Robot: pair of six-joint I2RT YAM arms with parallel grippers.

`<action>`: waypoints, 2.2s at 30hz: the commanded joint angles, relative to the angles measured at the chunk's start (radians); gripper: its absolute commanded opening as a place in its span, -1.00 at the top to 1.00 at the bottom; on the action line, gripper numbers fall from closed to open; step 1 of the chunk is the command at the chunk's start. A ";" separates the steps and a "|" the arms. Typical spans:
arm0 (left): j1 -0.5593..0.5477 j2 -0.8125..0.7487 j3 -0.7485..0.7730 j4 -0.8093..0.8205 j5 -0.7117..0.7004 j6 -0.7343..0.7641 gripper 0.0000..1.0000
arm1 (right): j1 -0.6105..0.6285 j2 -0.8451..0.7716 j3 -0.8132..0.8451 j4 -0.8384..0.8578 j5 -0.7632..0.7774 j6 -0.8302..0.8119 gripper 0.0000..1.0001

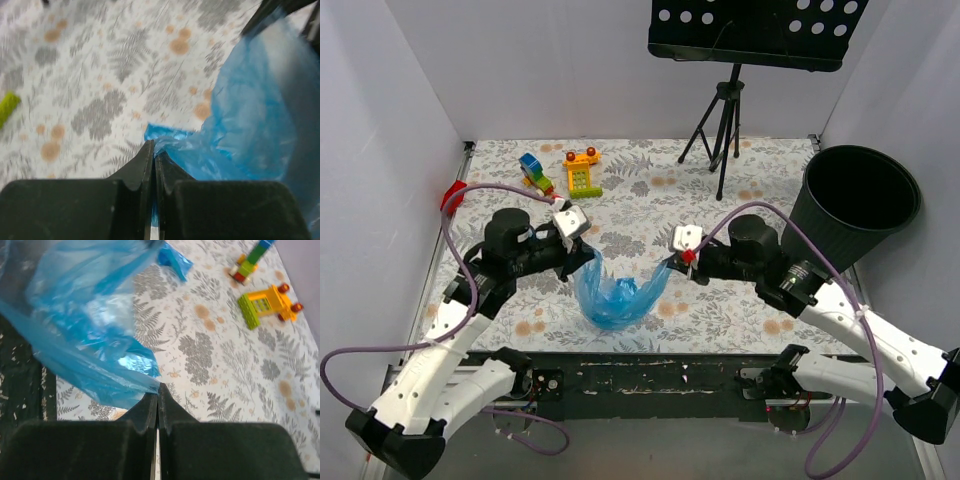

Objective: Put the trash bags into the trash bin

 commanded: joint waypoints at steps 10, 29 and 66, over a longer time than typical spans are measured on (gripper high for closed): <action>0.067 0.048 -0.182 -0.063 -0.575 -0.100 1.00 | -0.255 0.343 0.111 -0.036 0.092 0.439 0.97; 0.608 0.455 0.939 0.688 0.120 -0.483 1.00 | -0.246 0.842 1.356 0.830 0.270 0.233 0.97; 0.180 0.158 0.248 0.021 -0.617 -0.227 1.00 | -0.419 0.404 0.386 -0.075 0.294 0.461 0.97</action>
